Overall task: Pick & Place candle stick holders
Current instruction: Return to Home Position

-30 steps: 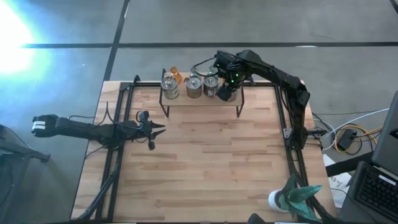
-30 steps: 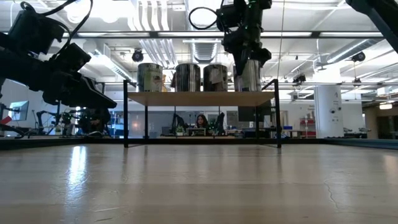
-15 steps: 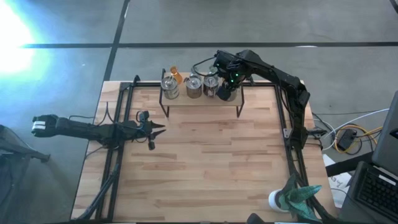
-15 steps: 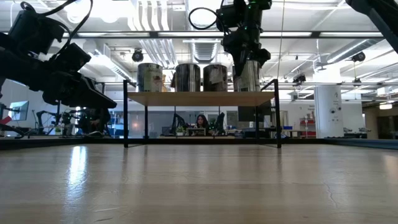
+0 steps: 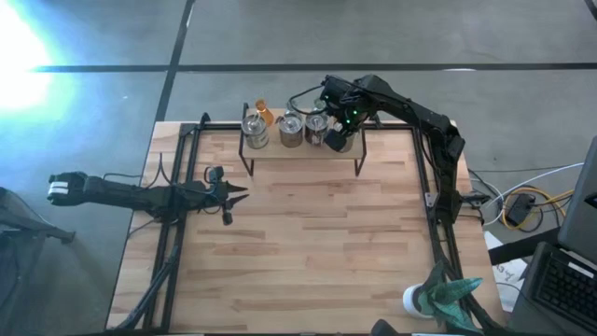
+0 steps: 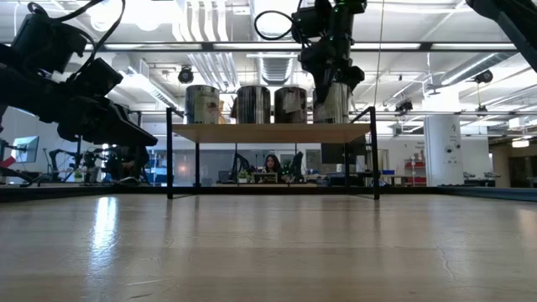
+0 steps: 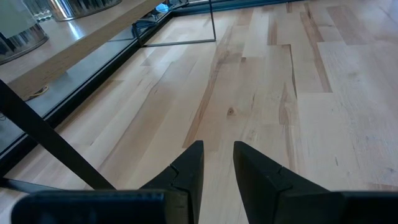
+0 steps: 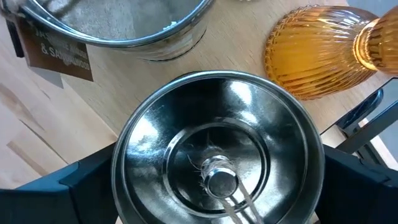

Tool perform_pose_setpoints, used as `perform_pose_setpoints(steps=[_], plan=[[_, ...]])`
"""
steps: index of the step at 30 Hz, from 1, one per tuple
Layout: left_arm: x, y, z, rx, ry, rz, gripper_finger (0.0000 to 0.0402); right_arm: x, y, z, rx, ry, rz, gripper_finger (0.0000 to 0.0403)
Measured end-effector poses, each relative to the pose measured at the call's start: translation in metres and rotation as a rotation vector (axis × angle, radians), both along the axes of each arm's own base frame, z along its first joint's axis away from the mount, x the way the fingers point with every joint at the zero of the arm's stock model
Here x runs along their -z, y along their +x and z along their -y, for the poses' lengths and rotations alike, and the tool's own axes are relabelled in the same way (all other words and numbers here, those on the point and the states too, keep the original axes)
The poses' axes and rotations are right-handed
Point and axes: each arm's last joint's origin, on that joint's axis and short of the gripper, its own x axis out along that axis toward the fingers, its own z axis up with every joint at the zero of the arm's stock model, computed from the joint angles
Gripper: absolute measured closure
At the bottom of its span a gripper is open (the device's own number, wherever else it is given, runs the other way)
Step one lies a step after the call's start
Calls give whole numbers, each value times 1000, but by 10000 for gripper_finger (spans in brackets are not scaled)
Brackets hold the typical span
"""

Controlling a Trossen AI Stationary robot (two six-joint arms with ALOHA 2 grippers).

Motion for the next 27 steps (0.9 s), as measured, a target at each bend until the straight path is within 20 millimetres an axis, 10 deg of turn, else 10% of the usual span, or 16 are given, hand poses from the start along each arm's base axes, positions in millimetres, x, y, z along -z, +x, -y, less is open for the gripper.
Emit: perform_pose_setpoints(steps=[27], plan=[[0, 0, 0, 0, 0, 0, 310, -30, -20, -11, 24, -56, 54, 3]])
